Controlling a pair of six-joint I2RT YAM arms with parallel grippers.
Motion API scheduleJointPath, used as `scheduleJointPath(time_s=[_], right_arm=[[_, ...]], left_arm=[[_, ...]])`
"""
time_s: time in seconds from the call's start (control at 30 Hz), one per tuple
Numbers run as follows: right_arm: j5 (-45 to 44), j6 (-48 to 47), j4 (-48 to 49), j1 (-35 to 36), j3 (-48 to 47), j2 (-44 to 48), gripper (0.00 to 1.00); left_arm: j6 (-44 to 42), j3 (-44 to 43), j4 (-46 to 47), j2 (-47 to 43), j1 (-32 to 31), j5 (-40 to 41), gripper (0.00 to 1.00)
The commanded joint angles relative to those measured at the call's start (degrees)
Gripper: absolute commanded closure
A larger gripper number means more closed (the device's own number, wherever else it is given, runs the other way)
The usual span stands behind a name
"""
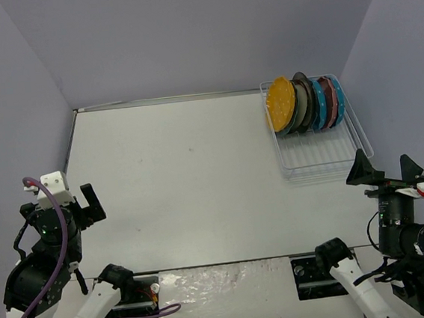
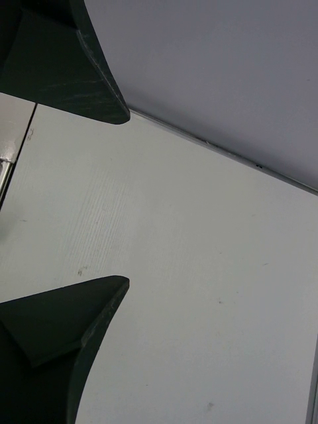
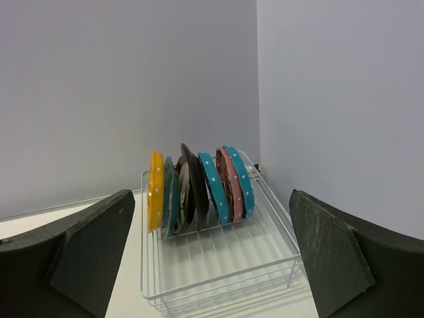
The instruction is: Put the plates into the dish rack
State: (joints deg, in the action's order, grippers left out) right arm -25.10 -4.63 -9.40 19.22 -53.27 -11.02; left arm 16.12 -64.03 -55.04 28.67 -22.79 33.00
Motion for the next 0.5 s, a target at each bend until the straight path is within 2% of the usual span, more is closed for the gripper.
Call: scheduleJointPath(time_s=[0.0,0.47], right_arm=[[1.10,-1.69,2.37,0.38,-0.18,0.38,0.00],[1.42,-2.49,0.44,0.38,-1.11,1.29,0.00]], left_arm=[[0.32,-0.83,3.89,1.57,0.29,-0.21,0.03],[0.38,-0.63,5.15,2.82,0.29,-1.18,0.03]])
